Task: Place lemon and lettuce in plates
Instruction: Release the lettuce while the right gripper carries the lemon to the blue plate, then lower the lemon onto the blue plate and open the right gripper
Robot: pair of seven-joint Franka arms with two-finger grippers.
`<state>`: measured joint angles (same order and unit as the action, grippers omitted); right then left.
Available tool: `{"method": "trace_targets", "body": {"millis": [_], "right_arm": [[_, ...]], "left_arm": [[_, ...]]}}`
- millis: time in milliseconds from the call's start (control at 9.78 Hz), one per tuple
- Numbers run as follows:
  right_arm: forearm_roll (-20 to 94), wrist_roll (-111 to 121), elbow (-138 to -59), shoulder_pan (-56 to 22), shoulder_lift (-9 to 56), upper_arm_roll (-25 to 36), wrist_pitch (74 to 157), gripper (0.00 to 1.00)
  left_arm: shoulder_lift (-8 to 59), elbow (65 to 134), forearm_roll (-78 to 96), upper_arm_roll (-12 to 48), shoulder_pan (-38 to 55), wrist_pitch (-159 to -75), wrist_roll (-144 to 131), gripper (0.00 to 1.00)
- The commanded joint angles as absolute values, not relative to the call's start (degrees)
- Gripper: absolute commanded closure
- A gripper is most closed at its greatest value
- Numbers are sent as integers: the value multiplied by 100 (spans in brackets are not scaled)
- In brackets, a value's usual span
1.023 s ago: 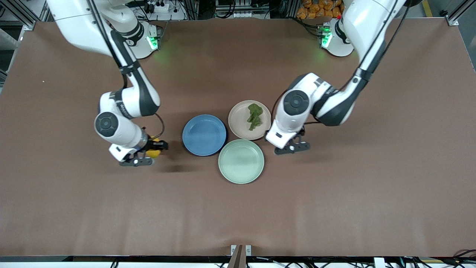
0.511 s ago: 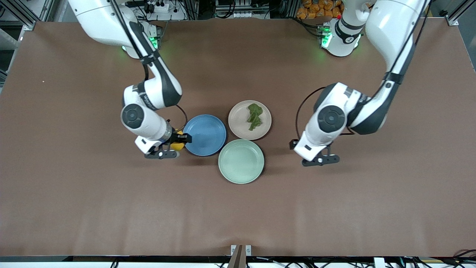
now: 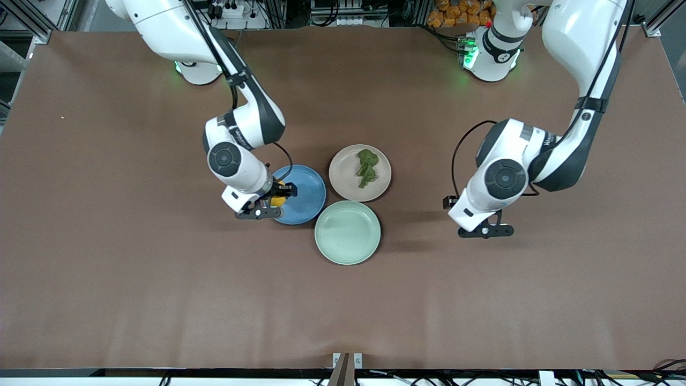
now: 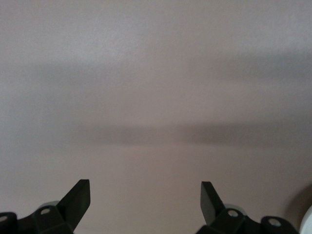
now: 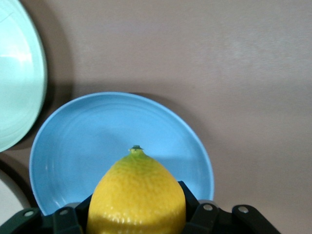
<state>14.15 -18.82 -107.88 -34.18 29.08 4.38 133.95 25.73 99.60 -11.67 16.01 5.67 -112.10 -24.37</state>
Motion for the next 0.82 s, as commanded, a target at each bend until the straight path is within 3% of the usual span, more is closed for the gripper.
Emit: {"method": "trace_targets", "body": {"millis": [0,307,716], "right_arm": [[1521,-2153,-10468,-3629,3207,483,13386,70],[1521,-2275,-10459,-3735,3445,483,13754,68],[1521,-2294,-10468,-3806,3621,483,13965,65]], "left_arm": [[1708,10616,-583,961,843,-10962,-1454,0],[969,10986,-492,756,888,-10793,-1081,0],[63,10716,-352,599,791,-10793,-1160,0]]}}
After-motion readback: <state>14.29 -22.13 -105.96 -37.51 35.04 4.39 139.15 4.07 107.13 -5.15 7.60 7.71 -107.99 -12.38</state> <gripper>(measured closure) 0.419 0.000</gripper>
